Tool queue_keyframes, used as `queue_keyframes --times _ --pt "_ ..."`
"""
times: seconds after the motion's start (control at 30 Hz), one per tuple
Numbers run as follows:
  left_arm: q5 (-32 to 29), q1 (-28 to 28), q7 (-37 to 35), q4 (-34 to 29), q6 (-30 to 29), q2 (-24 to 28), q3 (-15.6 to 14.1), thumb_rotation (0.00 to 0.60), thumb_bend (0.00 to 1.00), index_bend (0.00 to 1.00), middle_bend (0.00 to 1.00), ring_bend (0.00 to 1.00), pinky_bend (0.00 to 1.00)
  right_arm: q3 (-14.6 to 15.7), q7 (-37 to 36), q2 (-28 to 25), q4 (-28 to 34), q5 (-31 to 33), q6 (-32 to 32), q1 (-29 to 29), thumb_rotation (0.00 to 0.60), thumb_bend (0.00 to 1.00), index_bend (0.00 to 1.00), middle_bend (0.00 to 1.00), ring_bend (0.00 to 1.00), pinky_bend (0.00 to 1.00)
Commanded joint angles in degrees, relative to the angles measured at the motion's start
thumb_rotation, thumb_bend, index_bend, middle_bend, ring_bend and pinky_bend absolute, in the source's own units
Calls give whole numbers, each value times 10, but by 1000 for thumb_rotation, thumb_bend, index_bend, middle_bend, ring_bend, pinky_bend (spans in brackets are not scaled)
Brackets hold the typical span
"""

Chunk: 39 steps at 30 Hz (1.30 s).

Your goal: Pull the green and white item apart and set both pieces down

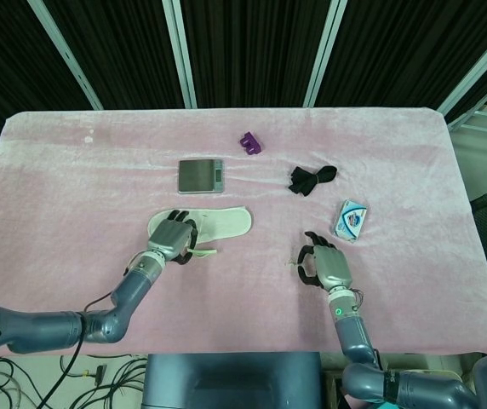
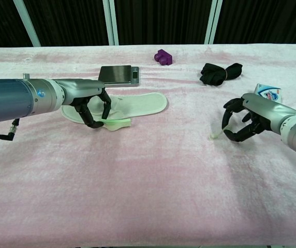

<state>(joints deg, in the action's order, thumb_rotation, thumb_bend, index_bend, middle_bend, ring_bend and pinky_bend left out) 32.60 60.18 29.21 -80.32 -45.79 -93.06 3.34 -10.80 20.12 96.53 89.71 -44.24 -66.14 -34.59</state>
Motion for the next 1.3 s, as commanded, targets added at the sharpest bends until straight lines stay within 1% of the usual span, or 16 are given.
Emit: queue_keyframes --times 0.03,0.1,0.17,0.33,0.43,0.47,0.57,0.63,0.73,0.83,0.93,1.0,1.07,1.13,1.23,1.3 --pt "-2 -3 -10 5 14 -2 3 600 187 210 88 0 0 1 24 -15 17 22 14 -2 600 234 142 10 45 167" --pt "-5 -3 -15 0 15 3 9 600 180 178 75 0 0 2 39 -27 31 33 19 -5 600 187 59 0 32 156" --pt "-4 -4 -23 -7 9 9 19 600 178 170 68 0 0 -1 49 -40 48 42 24 -8 600 157 17 0 23 150" --pt "15 -10 -43 -41 -14 39 45 600 179 160 60 0 0 -28 45 -91 101 35 6 -5 600 154 5 0 27 150" --pt "29 -18 -56 -83 -29 75 61 600 179 155 59 0 0 -45 32 -142 133 18 -13 8 600 155 5 0 32 150" --pt "40 -23 -57 -104 -43 95 65 600 179 152 58 0 0 -50 25 -170 143 8 -20 16 600 155 5 0 33 150" --pt "59 -35 -49 -143 -76 131 65 600 179 146 55 0 0 -56 7 -211 148 -3 -27 33 600 155 3 0 33 150" --pt "76 -52 -31 -188 -120 167 56 600 179 146 55 0 0 -61 -25 -247 139 -16 -27 52 600 155 0 0 33 150" --pt "100 -76 -18 -228 -170 202 45 600 179 147 55 0 0 -62 -59 -275 113 -31 -26 70 600 161 0 0 33 149" --pt "144 -117 -17 -275 -234 241 26 600 179 147 56 0 0 -56 -101 -295 65 -65 -29 92 600 168 0 0 33 149" --pt "220 -177 -25 -317 -308 280 -14 600 180 148 58 0 0 -44 -164 -308 10 -121 -40 119 600 169 0 0 33 150" --pt "263 -211 -29 -326 -345 294 -38 600 181 150 59 0 0 -31 -202 -314 -13 -161 -50 136 600 169 0 0 33 149" --pt "310 -252 -42 -329 -381 305 -69 600 181 155 59 0 0 -8 -252 -318 -32 -227 -71 156 600 170 0 0 31 149" --pt "350 -297 -57 -318 -420 307 -96 600 181 161 59 0 0 20 -282 -311 -62 -292 -109 179 600 170 0 0 27 149" --pt "385 -351 -73 -295 -467 300 -121 600 185 169 60 0 0 50 -277 -305 -71 -335 -148 208 600 169 0 0 24 149" --pt "411 -393 -113 -276 -493 297 -141 600 187 173 60 0 0 72 -251 -317 -52 -354 -170 231 600 170 0 0 23 149"
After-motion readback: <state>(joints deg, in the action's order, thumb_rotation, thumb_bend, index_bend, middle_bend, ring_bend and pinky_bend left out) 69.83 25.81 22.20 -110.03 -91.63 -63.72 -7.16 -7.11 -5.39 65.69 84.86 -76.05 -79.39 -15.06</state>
